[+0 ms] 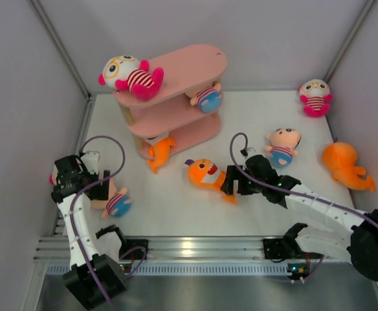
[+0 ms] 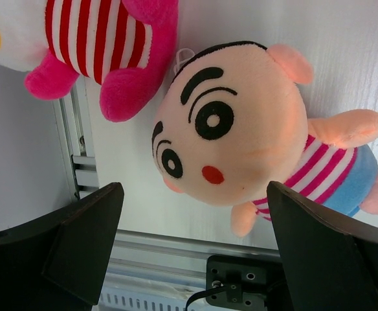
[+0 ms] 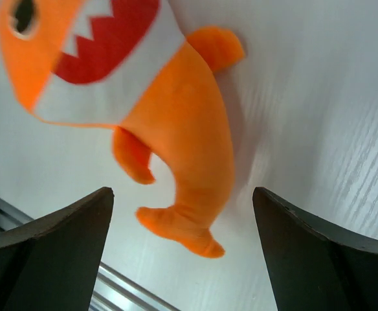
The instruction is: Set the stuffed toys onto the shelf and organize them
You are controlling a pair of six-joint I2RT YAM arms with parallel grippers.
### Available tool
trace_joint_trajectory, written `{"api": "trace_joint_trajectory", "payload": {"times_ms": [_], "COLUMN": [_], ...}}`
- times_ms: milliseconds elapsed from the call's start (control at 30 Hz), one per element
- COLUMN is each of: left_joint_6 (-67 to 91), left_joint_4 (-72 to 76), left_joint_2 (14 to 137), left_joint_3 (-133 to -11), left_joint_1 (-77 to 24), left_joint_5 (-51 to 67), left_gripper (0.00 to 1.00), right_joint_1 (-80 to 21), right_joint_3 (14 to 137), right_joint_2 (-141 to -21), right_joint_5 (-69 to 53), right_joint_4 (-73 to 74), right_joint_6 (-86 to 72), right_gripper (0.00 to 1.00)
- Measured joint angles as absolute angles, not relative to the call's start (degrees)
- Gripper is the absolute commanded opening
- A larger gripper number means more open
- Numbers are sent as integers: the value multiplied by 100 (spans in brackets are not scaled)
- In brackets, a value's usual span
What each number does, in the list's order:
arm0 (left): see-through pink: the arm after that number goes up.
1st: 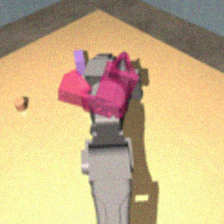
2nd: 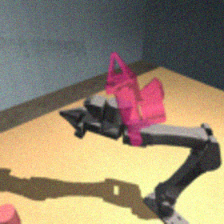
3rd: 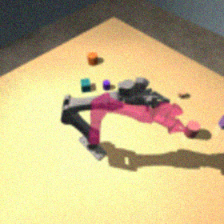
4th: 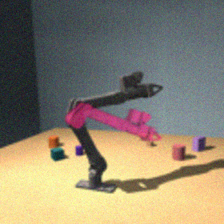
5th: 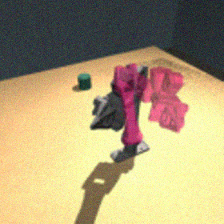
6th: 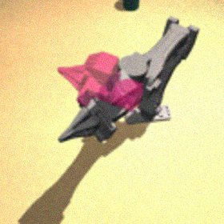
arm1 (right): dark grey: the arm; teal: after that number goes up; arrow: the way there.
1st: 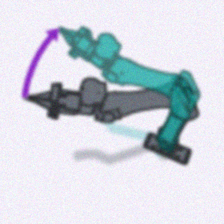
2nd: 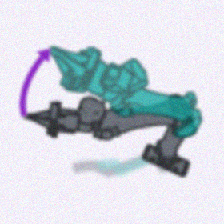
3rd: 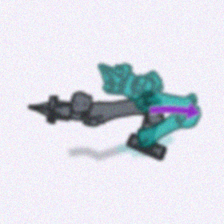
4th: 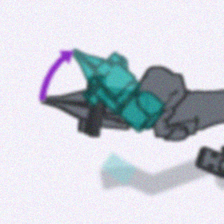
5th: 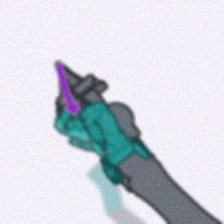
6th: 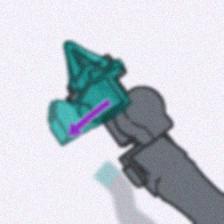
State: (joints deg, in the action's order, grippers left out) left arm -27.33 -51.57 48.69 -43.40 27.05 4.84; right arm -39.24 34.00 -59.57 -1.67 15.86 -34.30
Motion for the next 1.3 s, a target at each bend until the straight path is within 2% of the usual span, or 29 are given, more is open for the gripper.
{"api": "trace_joint_trajectory", "payload": {"times_ms": [233, 333, 433, 633, 733, 867, 1133, 1300], "left_joint_6": [-2744, -2762, -2792, -2840, -2860, -2864, -2867, -2869], "left_joint_4": [-5157, -5157, -5157, -5159, -5159, -5159, -5159, -5159], "left_joint_2": [4866, 4869, 4869, 4877, 4897, 4904, 4976, 4978], "left_joint_3": [-4348, -4348, -4348, -4351, -4351, -4351, -4353, -4394], "left_joint_1": [2705, 2705, 2705, 2705, 2705, 2705, 2705, 2705], "left_joint_5": [456, 440, 416, 355, 353, 351, 353, 351], "left_gripper": [98, 99, 99, 99, 99, 99, 98, 99], "right_joint_1": [-3826, -3758, -3736, -3780, -3892, -4053, -4606, -4797], "right_joint_3": [2864, 2853, 2840, 2720, 2628, 2626, 3404, 3450], "right_joint_2": [-6812, -6960, -7000, -7028, -7052, -6853, -5205, -5168], "right_joint_5": [-233, -255, -375, -602, -622, -537, 419, 1098], "right_joint_4": [1055, 746, 443, -121, -248, -169, 582, 250], "right_joint_6": [-3151, -3052, -2987, -3087, -3201, -3387, -3892, -4460], "right_gripper": [86, 78, 56, 31, 0, 0, 0, 0]}}
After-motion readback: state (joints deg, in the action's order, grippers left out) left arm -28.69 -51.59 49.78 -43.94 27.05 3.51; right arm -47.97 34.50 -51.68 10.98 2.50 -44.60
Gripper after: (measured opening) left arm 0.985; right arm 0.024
